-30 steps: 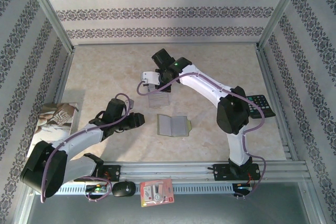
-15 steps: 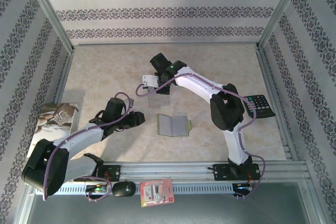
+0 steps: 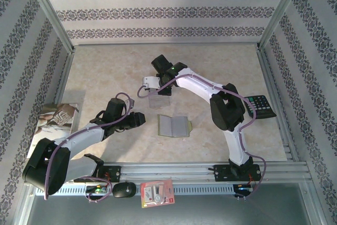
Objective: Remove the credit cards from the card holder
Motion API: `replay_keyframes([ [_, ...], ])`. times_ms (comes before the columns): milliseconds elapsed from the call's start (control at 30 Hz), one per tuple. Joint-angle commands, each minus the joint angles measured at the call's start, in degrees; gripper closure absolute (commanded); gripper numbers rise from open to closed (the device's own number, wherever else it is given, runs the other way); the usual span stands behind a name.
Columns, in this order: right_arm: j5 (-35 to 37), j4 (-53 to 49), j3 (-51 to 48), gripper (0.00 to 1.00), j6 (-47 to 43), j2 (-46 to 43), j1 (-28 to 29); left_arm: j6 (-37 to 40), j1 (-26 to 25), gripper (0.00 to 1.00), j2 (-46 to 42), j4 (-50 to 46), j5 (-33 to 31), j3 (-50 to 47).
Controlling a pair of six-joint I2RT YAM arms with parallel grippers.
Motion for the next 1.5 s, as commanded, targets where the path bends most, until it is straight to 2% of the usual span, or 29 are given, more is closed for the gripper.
replay_keyframes([
  [0, 0.1, 0.4, -0.7, 1.00, 0.2, 1.4, -0.4, 0.7, 1.2, 0.63, 0.1, 1.1, 0.7, -0.3],
  [100, 0.5, 1.5, -0.6, 0.77, 0.9, 1.0, -0.5, 0.7, 1.3, 0.63, 0.1, 1.0, 0.7, -0.2],
  [233, 1.6, 6.2, -1.9, 0.72, 2.2, -0.4, -0.6, 0.5, 1.3, 0.63, 0.1, 1.4, 0.9, -0.5],
  [400, 2.3, 10.6, -2.5, 0.71, 5.0, -2.5, -0.7, -0.1, 1.4, 0.63, 0.1, 2.2, 1.2, -0.9],
  [600, -1.5, 15.5, -4.2, 0.67, 12.0, -8.4, -0.7, -0.6, 1.4, 0.62, -2.5, 2.5, 0.6, -1.1],
  [700, -3.2, 19.7, -5.7, 0.65, 20.7, -12.0, -0.7, -0.9, 1.4, 0.60, -4.9, 2.5, -0.3, -1.3],
  [767, -3.3, 22.9, -7.5, 0.65, 30.1, -14.4, -0.5, -1.1, 1.4, 0.59, -6.0, 2.9, -0.4, -1.6],
  [900, 0.9, 29.2, -15.1, 0.63, 51.2, -20.1, -0.3, -2.7, 1.4, 0.57, -7.0, 6.1, 1.2, -3.0],
  [1000, 4.4, 27.9, -21.2, 0.62, 62.0, -23.9, 0.0, -3.5, 1.0, 0.55, -7.1, 8.5, 2.6, -3.6],
  [1133, 6.8, 22.1, -29.3, 0.62, 69.6, -30.2, 0.5, -3.5, -2.0, 0.52, -6.5, 10.7, 2.2, -3.5],
  [1467, 4.9, 12.4, -47.7, 0.62, 77.8, -43.2, 0.8, -4.8, -12.5, 0.51, 8.4, 23.0, -0.6, -0.9],
])
